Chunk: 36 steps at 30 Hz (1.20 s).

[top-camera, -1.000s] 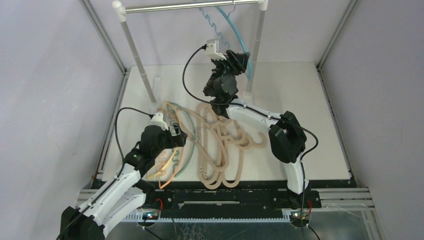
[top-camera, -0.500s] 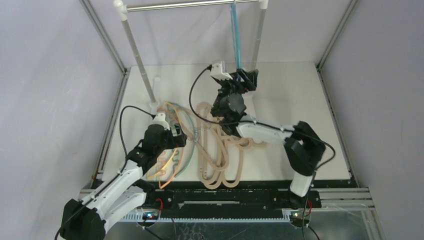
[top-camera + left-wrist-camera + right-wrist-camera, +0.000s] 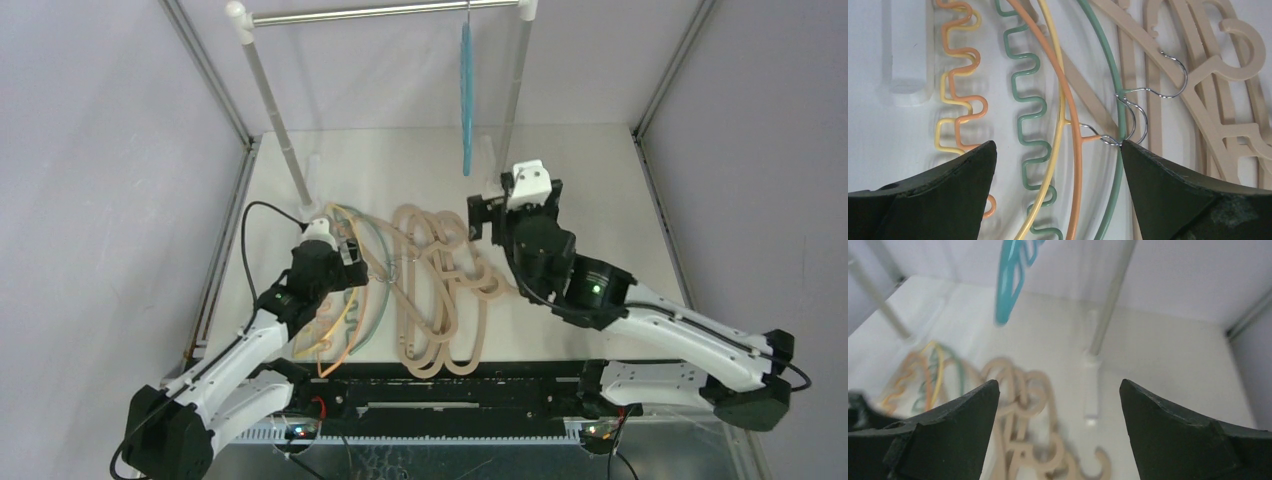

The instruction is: Organize the hangers

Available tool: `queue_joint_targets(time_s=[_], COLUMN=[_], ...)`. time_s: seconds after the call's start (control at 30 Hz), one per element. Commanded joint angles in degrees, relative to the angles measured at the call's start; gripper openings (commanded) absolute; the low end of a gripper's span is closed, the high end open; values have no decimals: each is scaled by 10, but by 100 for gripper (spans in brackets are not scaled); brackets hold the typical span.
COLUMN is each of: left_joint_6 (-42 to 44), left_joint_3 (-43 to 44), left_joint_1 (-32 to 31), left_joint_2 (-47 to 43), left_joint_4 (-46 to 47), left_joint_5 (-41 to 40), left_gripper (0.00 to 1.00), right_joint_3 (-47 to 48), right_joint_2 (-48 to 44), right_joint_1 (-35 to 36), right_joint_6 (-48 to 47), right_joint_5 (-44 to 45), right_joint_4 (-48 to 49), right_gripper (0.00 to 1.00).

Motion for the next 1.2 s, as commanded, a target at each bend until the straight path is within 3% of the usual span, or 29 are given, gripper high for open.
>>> queue_joint_targets(time_s=[0.0, 0.1, 0.23, 0.33, 0.47, 0.6, 1.0, 1.17], left_joint_6=[5, -1, -12, -26, -50, -73, -130, -132], left_joint_3=[18, 13, -8, -26, -51, -63, -89, -89], left_joint_1=[-4, -4, -10, -23, -86, -133, -180, -188], left_joint_2=[2, 0, -13, -15, -16, 2, 71, 93], left_joint_4=[0, -2, 8, 15, 34, 36, 61, 77], left_joint_5=[-23, -35, -18, -15, -34, -74, -107, -110], left_gripper=[99, 99, 91, 81, 66, 65, 60, 51], right_joint_3=[-50, -99, -131, -133, -133, -135, -178, -193], right_joint_2=[-27, -19, 24, 45, 49, 45, 2, -16], right_joint_1=[18, 38, 49, 49, 42, 24, -12, -24], right_joint_6=[207, 255, 304, 313, 316, 320, 323, 325], right_joint_5=[-134, -169, -194, -193, -183, -189, -212, -216], right_joint_4=[-206, -196, -174, -159, -149, -152, -148, -148], right_gripper=[97, 94, 92, 92, 93, 93, 93, 93])
